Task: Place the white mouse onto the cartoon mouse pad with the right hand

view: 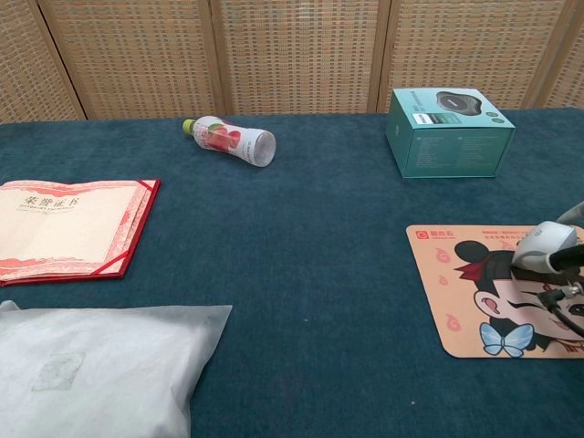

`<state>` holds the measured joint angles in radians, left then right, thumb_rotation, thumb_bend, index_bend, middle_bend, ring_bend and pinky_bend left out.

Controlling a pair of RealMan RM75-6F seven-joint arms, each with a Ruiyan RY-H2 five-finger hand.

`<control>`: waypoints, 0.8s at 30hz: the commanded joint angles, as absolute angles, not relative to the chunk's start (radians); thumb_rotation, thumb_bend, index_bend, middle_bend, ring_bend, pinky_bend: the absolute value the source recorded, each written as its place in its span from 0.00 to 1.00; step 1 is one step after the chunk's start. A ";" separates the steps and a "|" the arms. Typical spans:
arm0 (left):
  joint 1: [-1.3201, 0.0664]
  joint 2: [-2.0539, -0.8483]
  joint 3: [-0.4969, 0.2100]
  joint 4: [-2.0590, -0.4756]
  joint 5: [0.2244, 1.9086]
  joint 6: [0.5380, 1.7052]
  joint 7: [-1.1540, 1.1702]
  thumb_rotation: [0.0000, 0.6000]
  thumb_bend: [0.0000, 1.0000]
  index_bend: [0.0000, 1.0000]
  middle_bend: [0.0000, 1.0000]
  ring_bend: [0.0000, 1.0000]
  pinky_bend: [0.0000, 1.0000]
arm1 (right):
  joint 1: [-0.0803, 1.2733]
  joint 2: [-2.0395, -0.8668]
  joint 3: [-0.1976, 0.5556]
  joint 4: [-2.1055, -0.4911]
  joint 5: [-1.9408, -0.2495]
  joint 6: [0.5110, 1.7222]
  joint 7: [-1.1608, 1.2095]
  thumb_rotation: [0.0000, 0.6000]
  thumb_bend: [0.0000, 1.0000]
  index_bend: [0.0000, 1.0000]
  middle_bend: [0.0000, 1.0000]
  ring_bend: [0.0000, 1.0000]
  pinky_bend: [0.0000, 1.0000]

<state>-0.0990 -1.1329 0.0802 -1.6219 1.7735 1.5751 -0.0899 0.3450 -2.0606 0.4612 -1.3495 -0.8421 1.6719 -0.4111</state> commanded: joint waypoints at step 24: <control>-0.099 -1.130 0.074 -1.621 1.768 1.580 -0.100 1.00 0.15 0.00 0.00 0.00 0.00 | 0.306 -2.020 0.415 -1.414 -0.940 1.660 -0.436 1.00 0.00 0.26 0.00 0.00 0.00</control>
<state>-0.0990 -1.1293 0.0737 -1.6207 1.7682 1.5807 -0.1004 0.3066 -2.0270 0.4141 -1.4065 -0.9326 1.6628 -0.4343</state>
